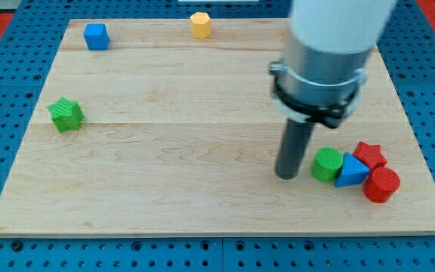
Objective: Move the green star closer to the green circle
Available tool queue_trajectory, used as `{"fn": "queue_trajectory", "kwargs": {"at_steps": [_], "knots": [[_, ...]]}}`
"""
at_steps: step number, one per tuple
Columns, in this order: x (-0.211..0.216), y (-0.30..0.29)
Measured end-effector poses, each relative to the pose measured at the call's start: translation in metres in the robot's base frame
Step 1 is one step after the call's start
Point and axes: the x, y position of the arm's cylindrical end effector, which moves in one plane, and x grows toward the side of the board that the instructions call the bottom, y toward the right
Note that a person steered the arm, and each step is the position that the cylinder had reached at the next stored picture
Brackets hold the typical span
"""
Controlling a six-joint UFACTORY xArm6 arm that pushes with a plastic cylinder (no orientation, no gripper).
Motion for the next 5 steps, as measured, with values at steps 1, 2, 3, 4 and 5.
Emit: {"fn": "queue_trajectory", "kwargs": {"at_steps": [1, 2, 3, 4, 5], "knots": [[-0.024, -0.047], [-0.086, -0.061], [-0.143, -0.098], [-0.169, -0.168], [-0.185, -0.234]]}}
